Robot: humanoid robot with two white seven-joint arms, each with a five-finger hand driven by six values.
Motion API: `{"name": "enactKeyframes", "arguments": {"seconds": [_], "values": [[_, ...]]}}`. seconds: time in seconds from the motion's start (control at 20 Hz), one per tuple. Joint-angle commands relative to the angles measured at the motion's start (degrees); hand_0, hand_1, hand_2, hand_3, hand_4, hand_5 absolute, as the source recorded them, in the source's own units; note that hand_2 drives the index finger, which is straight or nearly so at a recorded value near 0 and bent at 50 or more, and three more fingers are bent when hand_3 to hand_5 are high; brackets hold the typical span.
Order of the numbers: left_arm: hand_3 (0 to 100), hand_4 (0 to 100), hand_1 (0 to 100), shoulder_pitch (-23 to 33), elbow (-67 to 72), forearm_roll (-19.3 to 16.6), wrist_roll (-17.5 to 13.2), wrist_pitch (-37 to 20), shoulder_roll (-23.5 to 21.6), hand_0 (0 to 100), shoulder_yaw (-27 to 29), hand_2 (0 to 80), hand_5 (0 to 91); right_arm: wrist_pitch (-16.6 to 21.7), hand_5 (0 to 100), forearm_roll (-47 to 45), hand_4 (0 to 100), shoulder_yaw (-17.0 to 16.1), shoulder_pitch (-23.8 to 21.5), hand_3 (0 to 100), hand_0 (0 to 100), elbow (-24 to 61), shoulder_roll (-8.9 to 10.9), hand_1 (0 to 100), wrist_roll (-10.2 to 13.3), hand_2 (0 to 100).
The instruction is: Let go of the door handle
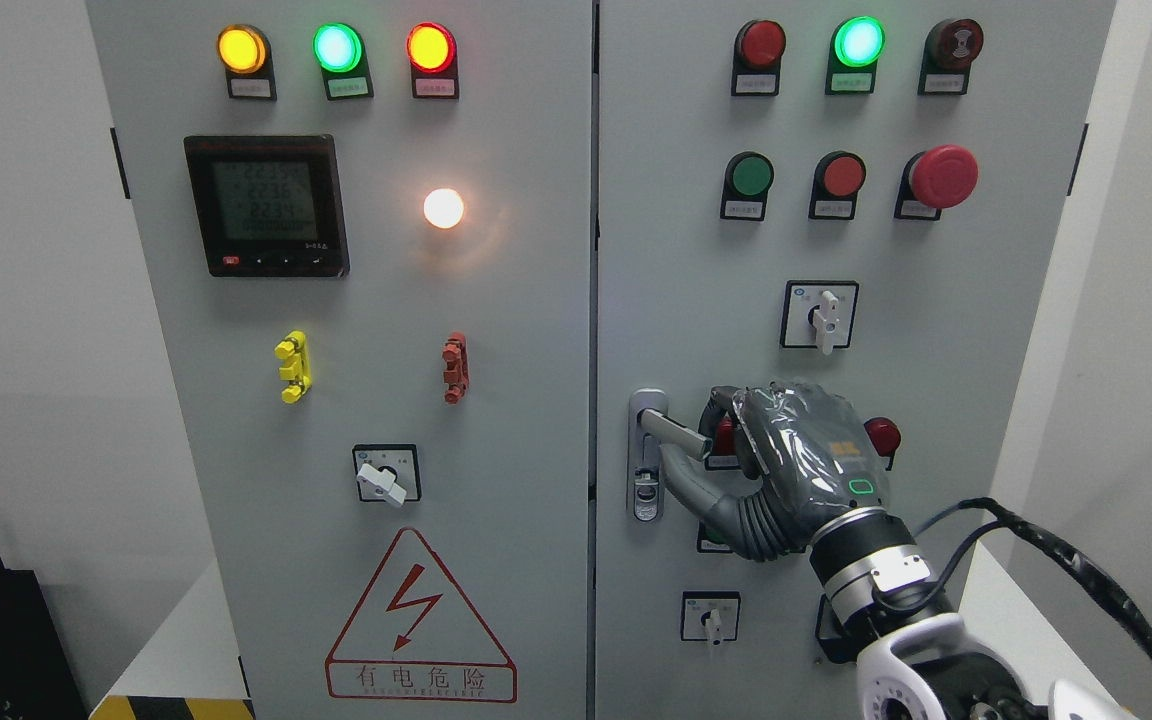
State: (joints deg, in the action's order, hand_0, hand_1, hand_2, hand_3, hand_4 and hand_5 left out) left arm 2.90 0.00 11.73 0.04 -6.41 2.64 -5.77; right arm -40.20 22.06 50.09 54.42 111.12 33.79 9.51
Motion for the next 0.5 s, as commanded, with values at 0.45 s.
{"name": "enactKeyframes", "arguments": {"seconds": [0.45], "values": [[0, 0, 39, 0.0, -1.76, -0.04, 0.04, -0.01, 0.0, 12, -0.03, 0.0, 0.0, 0.3, 100, -0.09, 97, 0.01, 0.08, 100, 46, -0.02, -0.04, 32, -0.02, 61]]}}
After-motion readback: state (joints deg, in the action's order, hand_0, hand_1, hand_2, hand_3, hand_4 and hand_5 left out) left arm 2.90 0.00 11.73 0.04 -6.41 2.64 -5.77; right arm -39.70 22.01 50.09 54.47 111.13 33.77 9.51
